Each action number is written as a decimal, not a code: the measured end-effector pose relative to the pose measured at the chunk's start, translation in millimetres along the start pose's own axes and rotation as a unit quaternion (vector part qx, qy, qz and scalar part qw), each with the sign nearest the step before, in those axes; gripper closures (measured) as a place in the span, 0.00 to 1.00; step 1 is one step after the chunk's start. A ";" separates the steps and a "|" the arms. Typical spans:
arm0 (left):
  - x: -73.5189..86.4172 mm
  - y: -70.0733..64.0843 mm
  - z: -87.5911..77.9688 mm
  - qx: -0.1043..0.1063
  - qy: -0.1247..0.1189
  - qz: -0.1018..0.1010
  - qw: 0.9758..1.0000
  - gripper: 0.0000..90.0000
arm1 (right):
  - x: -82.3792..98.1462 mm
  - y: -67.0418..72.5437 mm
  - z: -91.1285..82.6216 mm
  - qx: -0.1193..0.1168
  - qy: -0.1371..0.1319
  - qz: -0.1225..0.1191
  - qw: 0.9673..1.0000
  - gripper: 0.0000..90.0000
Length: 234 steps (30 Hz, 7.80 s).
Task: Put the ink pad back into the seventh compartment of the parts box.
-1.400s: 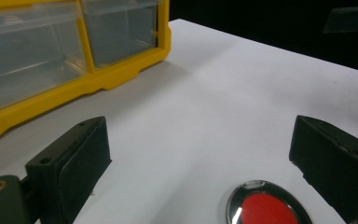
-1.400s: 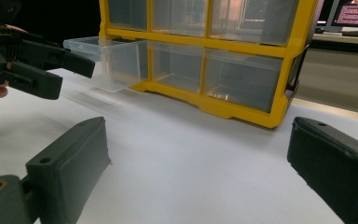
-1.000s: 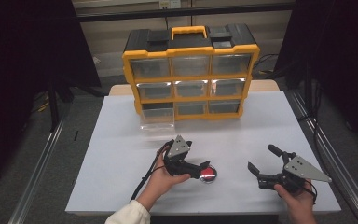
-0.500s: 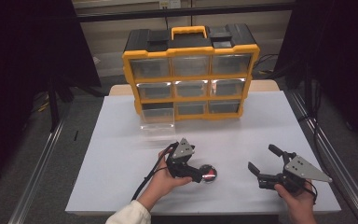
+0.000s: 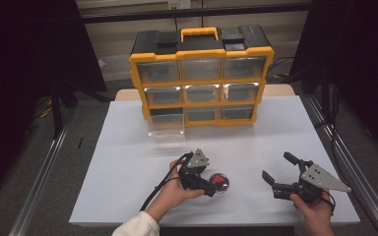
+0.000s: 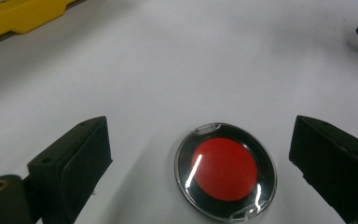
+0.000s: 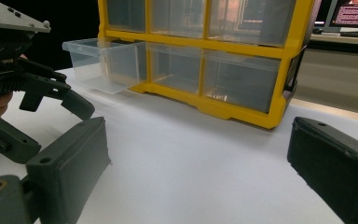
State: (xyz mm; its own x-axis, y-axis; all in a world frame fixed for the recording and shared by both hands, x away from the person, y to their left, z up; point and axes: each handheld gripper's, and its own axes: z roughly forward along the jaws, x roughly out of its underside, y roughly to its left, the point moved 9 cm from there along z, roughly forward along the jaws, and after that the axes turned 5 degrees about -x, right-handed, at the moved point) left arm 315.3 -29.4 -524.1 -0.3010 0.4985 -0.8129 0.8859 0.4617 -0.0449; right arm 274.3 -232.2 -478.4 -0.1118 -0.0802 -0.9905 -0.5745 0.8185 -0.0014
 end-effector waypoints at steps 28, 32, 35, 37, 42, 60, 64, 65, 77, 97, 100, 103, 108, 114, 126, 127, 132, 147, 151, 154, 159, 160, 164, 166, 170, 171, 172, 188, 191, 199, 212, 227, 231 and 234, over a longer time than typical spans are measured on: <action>17.2 -16.8 15.0 0.035 0.063 0.052 0.996 0.32 | 1.5 0.7 -1.8 0.001 0.004 0.000 1.000 0.05; 16.8 -17.7 17.5 0.033 0.057 0.056 0.996 0.32 | 1.7 -0.3 -3.7 0.004 0.003 0.002 1.000 0.05; 17.6 -17.8 17.0 0.030 0.066 0.063 0.995 0.31 | 1.6 -1.2 -5.2 0.005 0.002 0.000 1.000 0.05; 18.1 -18.6 17.6 0.031 0.067 0.073 0.995 0.31 | 1.8 -1.0 -5.7 0.006 0.002 0.001 1.000 0.05; 17.2 -19.6 18.4 0.028 0.066 0.073 0.995 0.31 | 2.1 -1.0 -6.5 0.007 0.003 0.002 1.000 0.05; 15.0 -16.1 16.8 0.021 0.084 0.055 0.995 0.33 | 1.8 -1.6 -7.2 0.008 0.002 0.002 1.000 0.05; 13.0 -13.9 15.0 0.022 0.079 0.047 0.996 0.33 | 1.8 -1.3 -7.4 0.007 0.003 0.002 1.000 0.05; 13.4 -12.6 13.0 0.024 0.087 0.054 0.994 0.33 | 1.7 -1.3 -7.1 0.007 0.002 0.002 1.000 0.05; 2.8 -4.8 3.4 0.020 0.076 0.030 0.996 0.33 | 1.8 -1.2 -7.2 0.006 0.002 0.001 1.000 0.05; -6.9 3.4 -5.9 0.023 0.075 0.018 0.997 0.33 | 2.1 -0.7 -7.2 0.005 0.003 0.004 1.000 0.05; -8.3 4.2 -6.7 0.025 0.073 0.012 0.997 0.33 | 2.1 -0.8 -7.1 0.006 0.003 0.004 1.000 0.05; -9.8 6.3 -8.2 0.023 0.070 0.004 0.997 0.33 | 2.1 -0.6 -7.1 0.005 0.003 0.004 1.000 0.05; -11.0 10.7 -11.9 0.018 0.077 0.006 0.997 0.33 | 2.2 -0.5 -6.9 0.004 0.003 0.003 1.000 0.05; -16.8 13.4 -15.3 0.019 0.066 0.001 0.998 0.33 | 2.1 -0.5 -7.1 0.005 0.003 0.004 1.000 0.05; -21.8 21.1 -22.0 0.011 0.067 -0.003 0.998 0.33 | 2.4 0.0 -7.0 0.003 0.004 0.003 1.000 0.05; -22.0 21.6 -22.5 0.012 0.067 -0.003 0.998 0.33 | 2.3 -0.1 -6.9 0.004 0.003 0.004 1.000 0.05; -22.9 24.3 -24.5 0.006 0.069 -0.005 0.998 0.33 | 2.2 0.2 -6.3 0.003 0.002 0.003 1.000 0.05; -31.1 32.7 -32.4 0.003 0.059 -0.020 0.998 0.33 | 2.4 -0.6 -6.9 0.005 0.003 0.004 1.000 0.05; -33.6 36.8 -37.3 0.002 0.058 -0.023 0.998 0.33 | 2.8 -0.9 -7.1 0.006 0.004 0.005 1.000 0.05; -36.0 38.9 -39.7 -0.005 0.053 -0.029 0.998 0.33 | 2.6 -0.2 -6.4 0.004 0.003 0.004 1.000 0.05; -37.4 42.6 -42.9 -0.004 0.057 -0.027 0.998 0.33 | 2.9 -0.7 -6.8 0.006 0.004 0.005 1.000 0.05; -38.7 43.0 -41.6 -0.005 0.048 -0.030 0.998 0.33 | 2.8 -0.9 -7.0 0.007 0.004 0.005 1.000 0.05; -40.4 45.3 -42.9 -0.006 0.047 -0.032 0.998 0.33 | 2.9 -0.9 -6.7 0.006 0.004 0.005 1.000 0.05; -41.1 47.2 -44.6 -0.009 0.051 -0.031 0.998 0.33 | 3.1 -0.7 -6.5 0.005 0.004 0.005 1.000 0.05; -43.6 49.3 -46.8 -0.011 0.050 -0.034 0.998 0.33 | 2.9 -1.3 -6.7 0.007 0.003 0.006 1.000 0.05; -43.8 50.7 -48.3 -0.013 0.055 -0.033 0.998 0.33 | 3.0 -1.3 -6.7 0.006 0.003 0.006 1.000 0.05; -44.5 52.3 -49.3 -0.016 0.056 -0.030 0.998 0.33 | 3.1 -1.3 -6.7 0.006 0.003 0.006 1.000 0.05; -53.1 64.4 -56.4 -0.028 0.048 -0.036 0.998 0.33 | 2.6 -1.5 -7.0 0.005 0.001 0.010 1.000 0.05; -54.5 66.3 -57.5 -0.031 0.047 -0.037 0.998 0.33 | 2.9 -1.3 -7.0 0.005 0.002 0.011 1.000 0.05; -59.3 71.1 -62.1 -0.037 0.046 -0.039 0.997 0.33 | 3.0 -1.3 -7.1 0.005 0.002 0.012 1.000 0.05; -64.5 78.9 -67.5 -0.046 0.047 -0.039 0.997 0.33 | 3.6 -1.6 -6.8 0.006 0.003 0.013 1.000 0.05; -69.4 87.9 -71.3 -0.055 0.046 -0.043 0.997 0.33 | 3.4 -1.1 -6.6 0.004 0.003 0.013 1.000 0.05; -70.2 90.6 -72.7 -0.059 0.046 -0.043 0.996 0.33 | 3.3 -1.0 -6.6 0.004 0.003 0.013 1.000 0.05; -71.3 91.8 -73.0 -0.060 0.043 -0.045 0.996 0.33 | 3.4 -1.1 -6.7 0.004 0.003 0.013 1.000 0.05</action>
State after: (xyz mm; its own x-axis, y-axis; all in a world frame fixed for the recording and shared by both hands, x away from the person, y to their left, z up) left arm 392.4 31.0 -427.9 -0.4103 0.5100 -0.7560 0.8073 0.5888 -0.0409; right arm 269.1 -237.2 -480.8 -0.1320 -0.0614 -0.9893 -0.5640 0.8254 0.0240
